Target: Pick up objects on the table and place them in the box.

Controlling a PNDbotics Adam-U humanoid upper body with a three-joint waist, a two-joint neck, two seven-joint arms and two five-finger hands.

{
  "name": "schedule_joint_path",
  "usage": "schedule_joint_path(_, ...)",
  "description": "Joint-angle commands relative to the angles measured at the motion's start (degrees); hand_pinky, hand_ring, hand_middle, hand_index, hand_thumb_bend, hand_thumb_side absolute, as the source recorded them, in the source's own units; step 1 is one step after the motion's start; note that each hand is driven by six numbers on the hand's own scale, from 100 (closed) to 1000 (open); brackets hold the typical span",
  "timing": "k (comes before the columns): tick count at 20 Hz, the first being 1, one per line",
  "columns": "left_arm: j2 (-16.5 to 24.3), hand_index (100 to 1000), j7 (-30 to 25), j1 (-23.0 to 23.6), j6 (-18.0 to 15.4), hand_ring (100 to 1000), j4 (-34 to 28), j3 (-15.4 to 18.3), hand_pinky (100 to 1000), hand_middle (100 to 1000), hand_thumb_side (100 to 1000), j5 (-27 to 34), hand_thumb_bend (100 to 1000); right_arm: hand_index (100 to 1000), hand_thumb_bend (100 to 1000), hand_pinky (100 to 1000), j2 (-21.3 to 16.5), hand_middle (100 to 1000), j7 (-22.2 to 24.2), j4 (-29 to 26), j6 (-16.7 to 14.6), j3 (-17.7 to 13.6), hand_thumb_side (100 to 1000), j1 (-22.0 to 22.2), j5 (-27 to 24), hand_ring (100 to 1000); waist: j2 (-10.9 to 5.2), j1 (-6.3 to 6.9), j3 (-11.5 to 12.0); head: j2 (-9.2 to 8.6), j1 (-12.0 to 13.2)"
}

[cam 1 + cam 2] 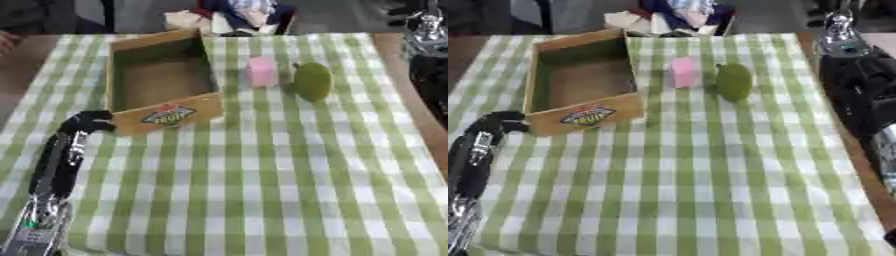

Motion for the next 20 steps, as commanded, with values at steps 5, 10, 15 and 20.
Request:
schedule_joint_path(5, 0.57, 754, 0.27, -0.13, -0.05, 647, -0.86, 0.62, 848, 669, 908, -0.42, 100, 829, 100, 584, -0.73, 676, 4.31, -3.98, 2.15, 1.99, 696, -1.35, 11.58, 640, -0.77, -0.03, -0.12, 0.33, 0.17)
schedule_joint_path(10, 0.52, 754, 0.28, -0.15, -0.07, 647, -0.87, 0.65, 848, 668, 908, -0.43, 100, 855, 100, 612, 0.65, 702, 11.20, -7.83, 5.26, 2.43, 578, -1.01, 27.35, 666, -0.70, 0.17, -0.12, 0.44, 0.12)
schedule_joint_path(15, 0.47, 754, 0.26, -0.18, -0.08, 647, -0.84, 0.62, 848, 668, 908, -0.42, 100, 873, 100, 632, 2.10, 721, 16.99, -11.05, 6.52, 1.38, 506, -0.66, 39.55, 683, -0.64, 0.31, -0.12, 0.52, -0.01)
schedule_joint_path(20, 0.40, 754, 0.16, -0.23, -0.11, 646, -0.83, 0.51, 848, 667, 908, -0.41, 100, 888, 100, 651, 3.83, 739, 20.27, -12.69, 6.18, 1.62, 447, -0.22, 45.75, 702, -0.61, 0.47, -0.01, 0.61, -0.28)
